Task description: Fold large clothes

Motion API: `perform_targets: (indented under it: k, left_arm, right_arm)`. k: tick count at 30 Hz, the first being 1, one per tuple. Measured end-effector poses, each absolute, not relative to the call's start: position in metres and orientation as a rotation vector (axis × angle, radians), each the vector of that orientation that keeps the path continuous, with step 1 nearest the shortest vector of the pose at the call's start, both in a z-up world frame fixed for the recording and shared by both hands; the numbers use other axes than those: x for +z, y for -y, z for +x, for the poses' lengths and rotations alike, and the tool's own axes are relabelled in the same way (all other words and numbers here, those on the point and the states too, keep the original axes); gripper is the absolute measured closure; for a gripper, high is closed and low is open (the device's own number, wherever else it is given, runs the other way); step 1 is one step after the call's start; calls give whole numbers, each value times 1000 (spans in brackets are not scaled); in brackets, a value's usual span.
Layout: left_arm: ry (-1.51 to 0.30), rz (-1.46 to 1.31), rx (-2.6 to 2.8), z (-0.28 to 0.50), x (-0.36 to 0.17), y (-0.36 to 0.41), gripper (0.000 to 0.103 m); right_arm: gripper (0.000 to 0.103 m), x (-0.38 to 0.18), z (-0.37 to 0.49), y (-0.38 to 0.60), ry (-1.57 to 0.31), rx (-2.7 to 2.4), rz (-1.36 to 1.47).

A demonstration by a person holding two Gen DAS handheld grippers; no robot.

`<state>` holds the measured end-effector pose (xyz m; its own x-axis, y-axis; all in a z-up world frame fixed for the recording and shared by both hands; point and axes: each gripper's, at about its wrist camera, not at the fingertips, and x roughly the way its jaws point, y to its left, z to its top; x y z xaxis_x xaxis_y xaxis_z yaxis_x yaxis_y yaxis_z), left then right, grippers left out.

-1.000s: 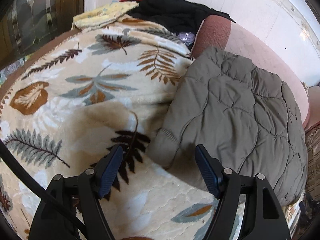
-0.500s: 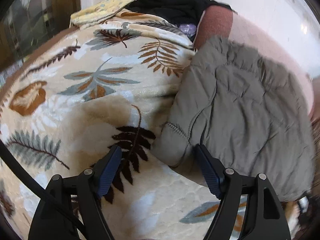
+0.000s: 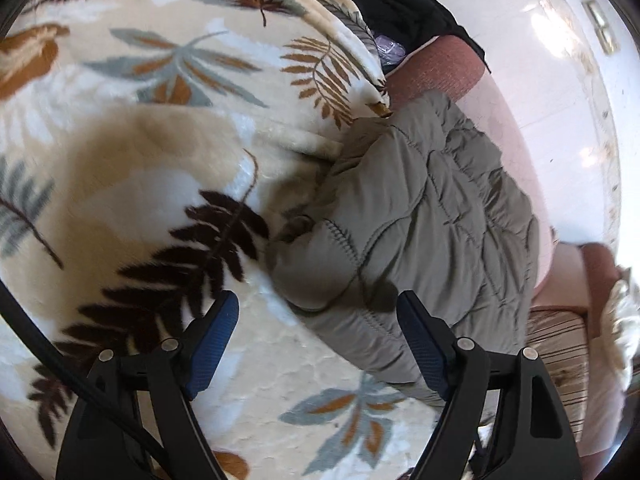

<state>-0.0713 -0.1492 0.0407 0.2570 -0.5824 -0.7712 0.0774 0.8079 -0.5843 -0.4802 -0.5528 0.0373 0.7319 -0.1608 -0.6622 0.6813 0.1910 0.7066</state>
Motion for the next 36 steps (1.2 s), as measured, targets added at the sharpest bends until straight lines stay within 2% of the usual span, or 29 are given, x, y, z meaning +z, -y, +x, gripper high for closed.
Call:
perform_targets:
  k: [11,16,19,22,23,24,25,28,31,36]
  left_arm:
    - [-1193,-516,-473,-68,34,158,23]
    - [-1160,-502,-489,-66,30,167,22]
    - [-1148,-508,-490,-62,26,172,18]
    - [-1135,-467,-494,-58,21,182,16]
    - [-1120,-435,-498,-58,23,186,21]
    - [-1108,-409,-500,-58,25,188,27]
    - [-1091,-346,-500,-59,30,196,38]
    - [-1011,-186,-457,-70,45,213,55]
    - [-946,-55,-427,-81,54,225,63]
    - [-853,70,-406,-94,67,234,66]
  right_arm:
    - [32,22,-487,560,-425,-618,1350]
    - [26,12,-483,565,-376,-624,1376]
    - [18,7,-476,573,-344,-606,1379]
    - [18,0,-468,581,-346,-593,1376]
    - [19,-1,-464,583,-356,-585,1369]
    - [28,1,-461,584,-366,-577,1347]
    - [42,4,-458,584,-377,-576,1320]
    - [60,24,-450,578,-437,-613,1172]
    - [65,48,-438,564,-517,-687,969]
    - [70,74,-429,544,-554,-742,770]
